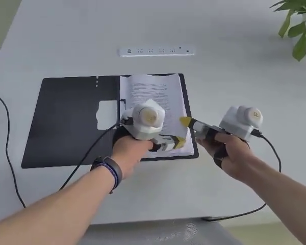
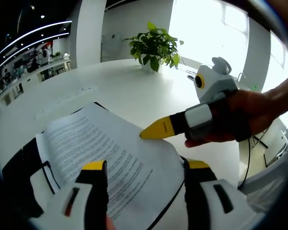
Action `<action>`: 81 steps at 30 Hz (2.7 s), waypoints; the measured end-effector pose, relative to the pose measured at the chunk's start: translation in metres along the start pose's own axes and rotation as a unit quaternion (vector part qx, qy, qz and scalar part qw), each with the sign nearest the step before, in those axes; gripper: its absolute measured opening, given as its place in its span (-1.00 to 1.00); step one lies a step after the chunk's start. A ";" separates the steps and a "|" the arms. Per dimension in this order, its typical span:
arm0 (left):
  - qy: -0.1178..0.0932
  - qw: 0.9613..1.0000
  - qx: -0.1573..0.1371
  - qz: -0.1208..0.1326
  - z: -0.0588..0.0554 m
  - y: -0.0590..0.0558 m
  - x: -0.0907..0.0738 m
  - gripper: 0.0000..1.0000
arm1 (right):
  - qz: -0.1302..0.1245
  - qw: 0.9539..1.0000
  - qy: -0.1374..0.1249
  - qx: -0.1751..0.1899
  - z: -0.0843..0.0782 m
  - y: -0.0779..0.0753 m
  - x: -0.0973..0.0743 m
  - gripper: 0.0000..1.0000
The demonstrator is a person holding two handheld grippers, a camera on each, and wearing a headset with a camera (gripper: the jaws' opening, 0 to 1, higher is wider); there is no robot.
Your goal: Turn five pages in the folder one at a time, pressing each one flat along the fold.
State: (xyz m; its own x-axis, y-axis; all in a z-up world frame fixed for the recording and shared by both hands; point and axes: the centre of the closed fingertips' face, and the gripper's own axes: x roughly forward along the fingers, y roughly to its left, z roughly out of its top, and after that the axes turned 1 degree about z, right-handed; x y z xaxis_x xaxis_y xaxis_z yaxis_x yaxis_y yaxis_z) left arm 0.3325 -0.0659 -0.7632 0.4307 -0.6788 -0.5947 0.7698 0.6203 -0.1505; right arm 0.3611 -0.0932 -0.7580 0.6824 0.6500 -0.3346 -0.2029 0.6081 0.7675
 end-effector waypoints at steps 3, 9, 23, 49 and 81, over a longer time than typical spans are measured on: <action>-0.006 1.000 -0.011 0.012 -0.003 0.009 -0.010 0.29 | 0.005 1.000 0.000 -0.001 0.000 0.006 0.001 -1.00; -0.014 0.999 -0.023 0.034 -0.009 0.029 -0.034 0.31 | 0.016 1.000 0.004 -0.010 0.001 0.018 0.006 -1.00; -0.037 0.995 -0.037 0.080 -0.016 0.077 -0.092 0.41 | 0.050 0.998 0.003 -0.036 0.010 0.056 0.022 -1.00; -0.069 0.985 -0.088 0.129 -0.061 0.109 -0.166 0.48 | 0.115 0.989 0.049 -0.081 -0.018 0.139 0.079 -1.00; -0.096 0.968 -0.140 0.183 -0.107 0.107 -0.246 0.53 | 0.174 0.969 0.149 -0.091 -0.113 0.228 0.156 -1.00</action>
State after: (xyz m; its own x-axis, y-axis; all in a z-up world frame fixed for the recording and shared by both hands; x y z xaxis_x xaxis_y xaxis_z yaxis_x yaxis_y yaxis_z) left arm 0.2587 0.2091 -0.7174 0.7510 -0.4366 -0.4954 0.4020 0.8974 -0.1817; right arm 0.3416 0.1989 -0.6970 0.3228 0.9166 -0.2357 -0.5240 0.3805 0.7620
